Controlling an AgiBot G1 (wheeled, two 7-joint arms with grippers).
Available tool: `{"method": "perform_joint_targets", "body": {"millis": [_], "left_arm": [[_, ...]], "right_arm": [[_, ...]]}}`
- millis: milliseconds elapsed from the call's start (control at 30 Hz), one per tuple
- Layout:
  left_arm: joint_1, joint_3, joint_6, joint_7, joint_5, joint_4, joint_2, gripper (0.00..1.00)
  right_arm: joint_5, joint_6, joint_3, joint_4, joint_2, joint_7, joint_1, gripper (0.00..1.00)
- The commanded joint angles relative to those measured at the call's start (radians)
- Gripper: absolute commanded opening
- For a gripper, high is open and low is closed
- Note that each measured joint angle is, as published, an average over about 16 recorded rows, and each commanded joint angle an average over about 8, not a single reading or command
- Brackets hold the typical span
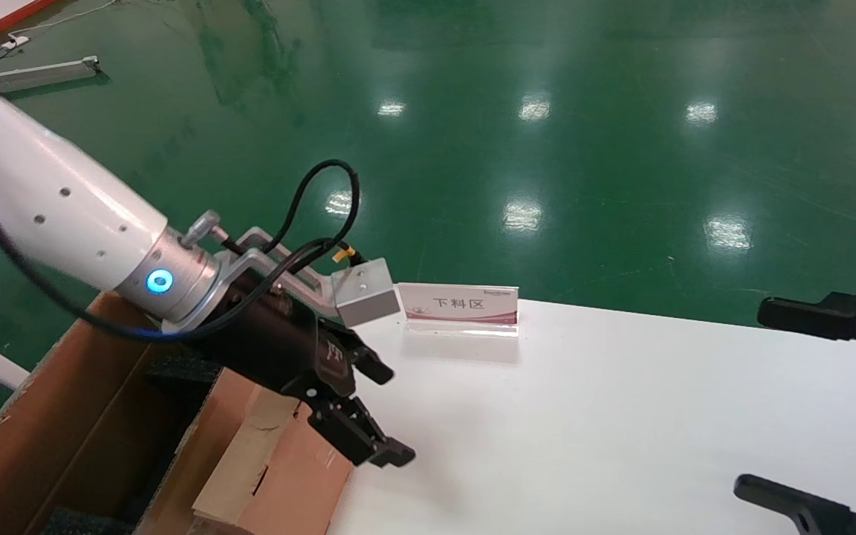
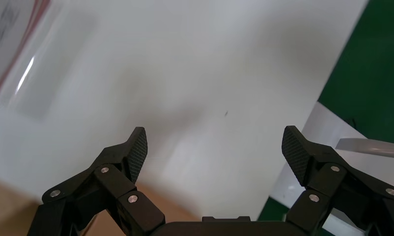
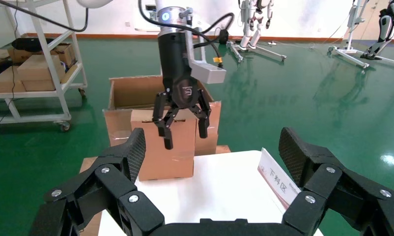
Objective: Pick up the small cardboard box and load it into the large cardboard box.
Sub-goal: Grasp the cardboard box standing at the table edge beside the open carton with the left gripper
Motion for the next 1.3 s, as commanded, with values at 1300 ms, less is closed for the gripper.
{"method": "perform_joint_targets", "body": {"millis": [1300], "left_arm": [[-0.463,0.747,0.051,-0.683,-0.034,0.010,0.145,1.00]], "right_arm": [[0.000,0.000,0.000,0.000,0.000,0.000,0.000,1.00]]}}
